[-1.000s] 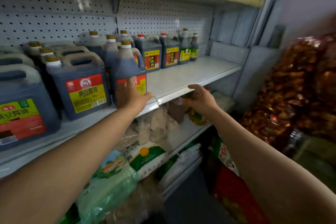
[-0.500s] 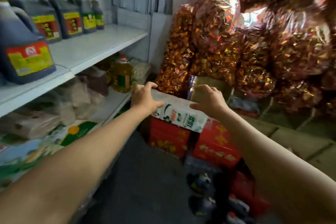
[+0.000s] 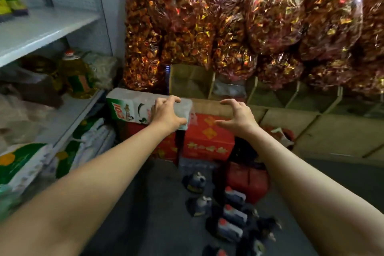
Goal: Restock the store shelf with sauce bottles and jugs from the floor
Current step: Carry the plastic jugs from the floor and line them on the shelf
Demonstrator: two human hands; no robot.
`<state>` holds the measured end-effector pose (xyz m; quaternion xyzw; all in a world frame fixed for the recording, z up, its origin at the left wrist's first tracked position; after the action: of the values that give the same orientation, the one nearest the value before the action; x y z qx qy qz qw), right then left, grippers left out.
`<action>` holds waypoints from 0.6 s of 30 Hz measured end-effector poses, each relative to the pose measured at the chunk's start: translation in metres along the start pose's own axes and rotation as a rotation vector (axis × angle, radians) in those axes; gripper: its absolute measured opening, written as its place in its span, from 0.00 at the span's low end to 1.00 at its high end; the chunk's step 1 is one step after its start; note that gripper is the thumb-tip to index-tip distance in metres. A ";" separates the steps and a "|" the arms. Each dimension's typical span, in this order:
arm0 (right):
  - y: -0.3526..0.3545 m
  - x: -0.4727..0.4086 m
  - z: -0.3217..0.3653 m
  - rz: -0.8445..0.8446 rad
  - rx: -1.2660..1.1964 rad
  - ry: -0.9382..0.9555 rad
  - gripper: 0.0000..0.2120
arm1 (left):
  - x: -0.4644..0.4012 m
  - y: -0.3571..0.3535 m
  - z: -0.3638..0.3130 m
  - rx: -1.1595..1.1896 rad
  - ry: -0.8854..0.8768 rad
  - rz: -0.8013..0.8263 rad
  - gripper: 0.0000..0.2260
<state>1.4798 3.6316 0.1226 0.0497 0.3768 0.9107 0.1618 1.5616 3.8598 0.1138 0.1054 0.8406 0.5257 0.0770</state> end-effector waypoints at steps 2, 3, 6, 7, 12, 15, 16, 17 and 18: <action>0.005 -0.002 -0.026 0.004 -0.005 -0.026 0.32 | -0.004 -0.028 -0.015 0.006 -0.008 0.033 0.29; 0.005 -0.004 -0.039 0.009 -0.012 -0.042 0.32 | -0.006 -0.041 -0.021 0.003 -0.014 0.054 0.29; 0.001 -0.013 -0.074 0.010 -0.027 -0.107 0.34 | -0.017 -0.076 -0.034 -0.022 -0.035 0.126 0.29; -0.002 -0.017 -0.084 0.011 -0.025 -0.130 0.34 | -0.024 -0.086 -0.035 -0.034 -0.043 0.145 0.29; -0.031 -0.042 -0.134 0.003 -0.047 -0.237 0.34 | -0.072 -0.140 -0.034 -0.083 -0.105 0.238 0.28; -0.060 -0.053 -0.165 0.012 -0.075 -0.326 0.34 | -0.097 -0.179 -0.030 -0.109 -0.142 0.334 0.28; -0.069 -0.055 -0.176 0.016 -0.084 -0.349 0.34 | -0.104 -0.192 -0.029 -0.117 -0.150 0.356 0.29; -0.078 -0.057 -0.187 0.017 -0.090 -0.369 0.35 | -0.111 -0.206 -0.027 -0.125 -0.155 0.372 0.28; -0.087 -0.057 -0.200 0.016 -0.095 -0.392 0.35 | -0.116 -0.221 -0.025 -0.130 -0.156 0.391 0.28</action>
<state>1.5132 3.5362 -0.0788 0.2213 0.2944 0.9017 0.2267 1.6462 3.7146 -0.0717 0.3014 0.7600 0.5741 0.0451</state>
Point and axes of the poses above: each hand's wrist, its own x-axis away from the middle knuckle, its own y-axis out of the back of the hand, z = x × y, the point moved 10 cm from there along -x, towards the middle knuckle, and after that the axes turned 13 degrees about -x, right-handed, at the moved point
